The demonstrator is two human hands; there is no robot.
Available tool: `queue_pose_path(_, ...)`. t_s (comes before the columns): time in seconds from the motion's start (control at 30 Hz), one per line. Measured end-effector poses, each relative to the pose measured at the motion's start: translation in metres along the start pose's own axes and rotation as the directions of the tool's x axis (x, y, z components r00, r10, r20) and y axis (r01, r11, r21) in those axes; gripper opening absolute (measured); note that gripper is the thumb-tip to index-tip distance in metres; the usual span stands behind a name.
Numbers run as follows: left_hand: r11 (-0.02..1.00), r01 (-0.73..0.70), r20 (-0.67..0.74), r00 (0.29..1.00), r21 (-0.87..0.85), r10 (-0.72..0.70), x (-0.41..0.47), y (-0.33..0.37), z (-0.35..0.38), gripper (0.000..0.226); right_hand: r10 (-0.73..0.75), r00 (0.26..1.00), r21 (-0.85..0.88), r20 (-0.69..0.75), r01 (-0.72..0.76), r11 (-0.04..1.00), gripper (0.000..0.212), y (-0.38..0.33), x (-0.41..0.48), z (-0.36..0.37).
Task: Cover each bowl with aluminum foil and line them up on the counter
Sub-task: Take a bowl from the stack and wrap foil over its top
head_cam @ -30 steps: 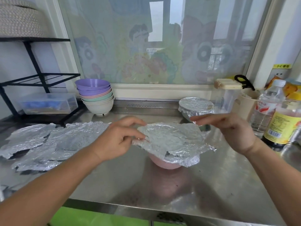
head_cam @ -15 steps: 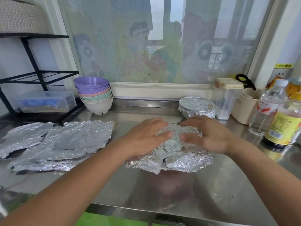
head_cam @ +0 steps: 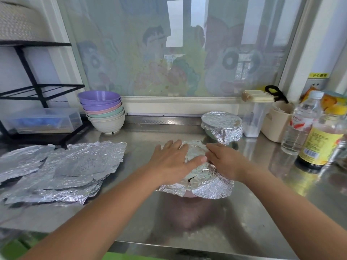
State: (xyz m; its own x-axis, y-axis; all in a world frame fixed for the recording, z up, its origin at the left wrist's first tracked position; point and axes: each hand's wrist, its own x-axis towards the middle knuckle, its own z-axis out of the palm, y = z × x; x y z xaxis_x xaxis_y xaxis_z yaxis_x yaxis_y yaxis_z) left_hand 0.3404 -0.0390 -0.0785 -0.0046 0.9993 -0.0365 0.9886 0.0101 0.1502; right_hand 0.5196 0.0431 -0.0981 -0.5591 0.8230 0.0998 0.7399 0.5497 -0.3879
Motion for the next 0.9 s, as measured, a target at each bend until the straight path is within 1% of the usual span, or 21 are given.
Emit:
queue_pose_path(0.07, 1.0, 0.002, 0.085, 0.996, 0.009, -0.003, -0.008, 0.002, 0.004, 0.117, 0.011, 1.0, -0.005, -0.004, -0.011, 1.0, 0.026, -0.001, -0.004, -0.001)
queue_pose_path(0.13, 1.0, 0.001, 0.106, 0.994, 0.031, -0.004, -0.008, 0.001, 0.007, 0.126, -0.01, 0.999, -0.085, -0.035, 0.007, 0.996, 0.02, -0.003, -0.005, -0.004)
queue_pose_path(0.17, 0.999, -0.004, 0.107, 0.994, 0.043, -0.001, -0.007, 0.001, 0.008, 0.128, -0.033, 0.998, -0.136, -0.061, 0.024, 0.99, 0.022, -0.006, -0.006, -0.006)
queue_pose_path(0.2, 0.998, -0.008, 0.106, 0.994, 0.057, 0.002, -0.007, 0.001, 0.008, 0.129, -0.078, 0.994, -0.175, -0.082, 0.063, 0.982, 0.032, -0.01, -0.006, -0.008)
queue_pose_path(0.27, 0.997, -0.016, 0.106, 0.994, 0.079, 0.008, -0.006, 0.002, 0.009, 0.13, -0.119, 0.99, -0.088, -0.073, 0.112, 0.99, 0.046, -0.021, -0.007, -0.007)
queue_pose_path(0.33, 0.997, -0.022, 0.099, 0.995, 0.078, 0.015, -0.004, 0.001, 0.011, 0.131, -0.064, 0.998, 0.011, -0.009, 0.064, 0.998, 0.054, -0.024, -0.003, 0.001)
queue_pose_path(0.4, 0.998, -0.037, 0.07, 0.997, 0.053, 0.034, -0.005, 0.0, 0.011, 0.13, -0.016, 1.0, 0.09, -0.002, 0.016, 0.996, 0.055, -0.019, -0.001, 0.01)
queue_pose_path(0.43, 0.999, -0.048, 0.025, 0.999, 0.024, 0.047, -0.007, -0.001, 0.012, 0.129, 0.008, 0.999, 0.17, -0.032, -0.003, 0.985, 0.054, -0.017, -0.001, 0.013)
queue_pose_path(0.47, 0.998, -0.052, -0.049, 0.998, -0.032, 0.05, -0.01, -0.003, 0.013, 0.126, 0.038, 0.997, 0.264, -0.072, -0.017, 0.964, 0.053, -0.014, 0.0, 0.016)
queue_pose_path(0.5, 0.991, -0.047, -0.14, 0.99, -0.128, 0.029, -0.013, -0.003, 0.016, 0.121, 0.073, 0.992, 0.348, -0.103, -0.033, 0.937, 0.052, -0.013, -0.001, 0.019)
queue_pose_path(0.57, 0.924, -0.022, -0.284, 0.954, -0.382, -0.095, -0.018, -0.004, 0.022, 0.104, 0.145, 0.982, 0.536, -0.121, -0.058, 0.842, 0.049, -0.012, -0.002, 0.025)
queue_pose_path(0.6, 0.868, -0.009, -0.318, 0.932, -0.497, -0.172, -0.016, -0.005, 0.028, 0.094, 0.18, 0.975, 0.637, -0.126, -0.06, 0.769, 0.049, -0.012, -0.002, 0.028)
queue_pose_path(0.67, 0.759, 0.004, -0.34, 0.893, -0.65, -0.296, -0.01, -0.008, 0.039, 0.067, 0.251, 0.957, 0.806, -0.148, -0.031, 0.592, 0.043, -0.014, -0.004, 0.034)
queue_pose_path(0.7, 0.685, -0.019, -0.343, 0.875, -0.728, -0.341, -0.006, -0.01, 0.044, 0.056, 0.282, 0.945, 0.872, -0.165, 0.006, 0.49, 0.034, -0.018, -0.006, 0.035)
queue_pose_path(0.73, 0.587, -0.048, -0.33, 0.862, -0.808, -0.384, -0.003, -0.011, 0.048, 0.045, 0.314, 0.936, 0.92, -0.16, 0.026, 0.392, 0.026, -0.02, -0.007, 0.036)
queue_pose_path(0.77, 0.481, -0.077, -0.303, 0.859, -0.873, -0.413, -0.002, -0.009, 0.049, 0.036, 0.342, 0.929, 0.956, -0.14, 0.037, 0.29, 0.022, -0.023, -0.008, 0.037)
queue_pose_path(0.8, 0.393, -0.092, -0.272, 0.859, -0.915, -0.433, 0.0, -0.009, 0.051, 0.032, 0.372, 0.922, 0.98, -0.112, 0.041, 0.192, 0.019, -0.022, -0.007, 0.04)
queue_pose_path(0.83, 0.331, -0.108, -0.257, 0.857, -0.937, -0.447, 0.001, -0.009, 0.053, 0.033, 0.379, 0.921, 0.993, -0.088, 0.054, 0.1, 0.017, -0.023, -0.007, 0.042)
queue_pose_path(0.87, 0.301, -0.111, -0.245, 0.855, -0.947, -0.458, 0.002, -0.01, 0.055, 0.037, 0.395, 0.916, 0.997, -0.064, 0.044, 0.06, 0.016, -0.024, -0.007, 0.044)
queue_pose_path(0.9, 0.301, -0.103, -0.239, 0.854, -0.948, -0.461, 0.003, -0.01, 0.055, 0.045, 0.411, 0.91, 0.997, -0.059, 0.037, 0.06, 0.019, -0.025, -0.006, 0.045)
